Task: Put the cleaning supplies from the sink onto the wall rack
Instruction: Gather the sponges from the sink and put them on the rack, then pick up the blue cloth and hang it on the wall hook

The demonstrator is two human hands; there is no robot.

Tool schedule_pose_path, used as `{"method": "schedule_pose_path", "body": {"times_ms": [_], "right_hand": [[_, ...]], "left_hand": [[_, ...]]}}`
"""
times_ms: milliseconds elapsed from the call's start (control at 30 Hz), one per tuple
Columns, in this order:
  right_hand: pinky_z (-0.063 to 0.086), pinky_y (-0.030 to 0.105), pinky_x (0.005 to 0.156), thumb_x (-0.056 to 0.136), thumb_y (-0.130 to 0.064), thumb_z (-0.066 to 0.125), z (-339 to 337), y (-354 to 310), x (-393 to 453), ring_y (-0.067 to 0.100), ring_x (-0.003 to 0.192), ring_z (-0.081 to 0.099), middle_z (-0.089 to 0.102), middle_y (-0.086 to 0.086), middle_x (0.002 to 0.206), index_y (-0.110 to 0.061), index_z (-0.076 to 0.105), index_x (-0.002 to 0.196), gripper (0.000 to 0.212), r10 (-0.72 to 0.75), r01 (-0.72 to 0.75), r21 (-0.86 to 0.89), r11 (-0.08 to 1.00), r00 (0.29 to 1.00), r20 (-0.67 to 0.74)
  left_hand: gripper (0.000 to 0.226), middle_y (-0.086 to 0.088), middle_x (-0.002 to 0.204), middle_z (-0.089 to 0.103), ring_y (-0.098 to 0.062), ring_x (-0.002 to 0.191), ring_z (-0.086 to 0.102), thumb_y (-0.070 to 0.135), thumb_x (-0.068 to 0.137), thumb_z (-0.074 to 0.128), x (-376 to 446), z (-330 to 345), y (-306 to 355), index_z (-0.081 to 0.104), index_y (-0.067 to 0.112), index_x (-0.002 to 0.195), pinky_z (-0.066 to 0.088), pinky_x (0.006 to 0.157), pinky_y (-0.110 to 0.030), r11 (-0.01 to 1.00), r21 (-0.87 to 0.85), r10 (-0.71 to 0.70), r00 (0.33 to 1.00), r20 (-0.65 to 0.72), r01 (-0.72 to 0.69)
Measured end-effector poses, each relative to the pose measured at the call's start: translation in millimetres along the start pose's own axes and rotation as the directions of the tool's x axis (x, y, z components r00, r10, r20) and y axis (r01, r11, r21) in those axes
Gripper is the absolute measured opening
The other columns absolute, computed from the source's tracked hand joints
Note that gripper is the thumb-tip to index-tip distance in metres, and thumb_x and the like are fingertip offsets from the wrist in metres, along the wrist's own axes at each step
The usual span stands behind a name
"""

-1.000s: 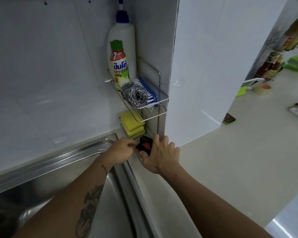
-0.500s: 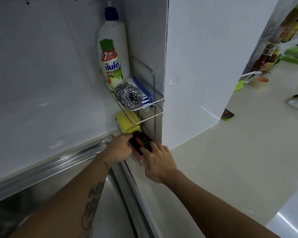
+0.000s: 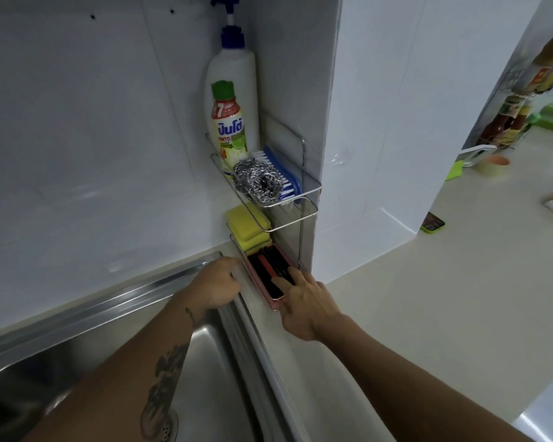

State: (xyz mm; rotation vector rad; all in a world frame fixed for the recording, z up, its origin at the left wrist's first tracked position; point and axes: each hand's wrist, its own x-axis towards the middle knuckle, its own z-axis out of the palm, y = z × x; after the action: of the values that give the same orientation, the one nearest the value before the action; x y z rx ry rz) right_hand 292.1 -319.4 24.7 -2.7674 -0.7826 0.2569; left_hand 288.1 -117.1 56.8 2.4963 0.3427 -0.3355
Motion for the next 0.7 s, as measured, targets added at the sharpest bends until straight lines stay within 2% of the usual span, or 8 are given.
{"method": "schedule_pose_path", "body": {"times_ms": [100, 200, 367, 433, 533, 633, 700], "right_hand": [[0.037, 0.048, 0.106, 0.090, -0.035, 0.045, -9.4, -22.5, -2.6, 0.037, 0.129, 0.041, 0.038, 0.011, 0.147, -0.024, 0.037, 0.144, 0.056, -0.019, 0.021, 0.036, 0.999, 0.998, -0.056], [0.041, 0.047, 0.104, 0.089, -0.028, 0.050, -10.4, -57.7, -4.3, 0.037, 0.126, 0.044, 0.041, 0.012, 0.143, -0.018, 0.047, 0.138, 0.049, -0.088, 0.095, 0.143, 0.985, 0.995, -0.056], [0.039, 0.033, 0.107, 0.085, -0.023, 0.058, 9.6, -140.1, -8.1, 0.028, 0.122, 0.050, 0.047, 0.010, 0.134, -0.017, 0.055, 0.130, 0.046, -0.224, 0.238, 0.254, 0.937, 0.971, -0.085], [0.034, 0.026, 0.106, 0.086, -0.022, 0.062, 24.5, -181.8, -11.7, 0.025, 0.125, 0.048, 0.046, 0.008, 0.137, -0.018, 0.055, 0.131, 0.046, -0.281, 0.280, 0.261, 0.924, 0.959, -0.036], [0.036, 0.027, 0.106, 0.089, -0.022, 0.061, 49.8, -241.6, -19.2, 0.024, 0.125, 0.048, 0.044, 0.006, 0.137, -0.019, 0.053, 0.134, 0.045, -0.355, 0.329, 0.277, 0.903, 0.934, 0.047], [0.028, 0.016, 0.101, 0.091, -0.019, 0.061, 79.9, -291.8, -27.4, 0.023, 0.127, 0.047, 0.045, 0.006, 0.136, -0.017, 0.054, 0.134, 0.043, -0.413, 0.369, 0.259, 0.893, 0.900, 0.141], [0.027, 0.015, 0.098, 0.092, -0.019, 0.060, 98.3, -320.4, -32.5, 0.023, 0.126, 0.048, 0.044, 0.006, 0.135, -0.019, 0.055, 0.132, 0.041, -0.447, 0.393, 0.251, 0.884, 0.869, 0.212]], "left_hand": [[0.062, -0.004, 0.148, 0.044, -0.024, 0.134, 0.046, 0.005, 0.080, 0.048, -18.6, -10.8, -29.6, 0.047, 0.017, 0.141, 0.036, 0.112, -0.031, 0.998, -0.059, 0.011, 0.999, -0.048, -0.014], [0.055, 0.004, 0.136, 0.055, -0.016, 0.130, 0.049, 0.010, 0.076, 0.048, -50.3, -25.0, -65.2, 0.060, 0.018, 0.129, 0.034, 0.114, -0.030, 0.990, -0.130, 0.029, 0.986, -0.164, -0.051], [0.051, -0.009, 0.133, 0.058, -0.027, 0.121, 0.057, 0.001, 0.081, 0.048, -116.6, -43.9, -140.6, 0.060, 0.014, 0.128, 0.042, 0.107, -0.032, 0.971, -0.235, -0.111, 0.953, -0.282, 0.044], [0.051, -0.005, 0.136, 0.056, -0.024, 0.123, 0.056, 0.003, 0.081, 0.049, -151.9, -51.9, -178.8, 0.059, 0.017, 0.129, 0.043, 0.107, -0.034, 0.954, -0.289, -0.171, 0.931, -0.324, 0.074], [0.050, -0.003, 0.131, 0.057, -0.022, 0.118, 0.058, 0.004, 0.081, 0.052, -198.8, -60.9, -237.8, 0.059, 0.015, 0.129, 0.046, 0.099, -0.029, 0.942, -0.308, -0.257, 0.882, -0.394, 0.137], [0.037, -0.002, 0.111, 0.063, -0.021, 0.099, 0.061, 0.003, 0.078, 0.053, -241.4, -66.1, -286.7, 0.068, 0.015, 0.110, 0.050, 0.085, -0.028, 0.944, -0.285, -0.299, 0.799, -0.522, 0.167], [0.031, -0.001, 0.099, 0.061, -0.016, 0.089, 0.056, 0.004, 0.076, 0.054, -268.2, -66.4, -316.1, 0.069, 0.015, 0.100, 0.049, 0.078, -0.030, 0.927, -0.288, -0.367, 0.748, -0.553, 0.242]]}}
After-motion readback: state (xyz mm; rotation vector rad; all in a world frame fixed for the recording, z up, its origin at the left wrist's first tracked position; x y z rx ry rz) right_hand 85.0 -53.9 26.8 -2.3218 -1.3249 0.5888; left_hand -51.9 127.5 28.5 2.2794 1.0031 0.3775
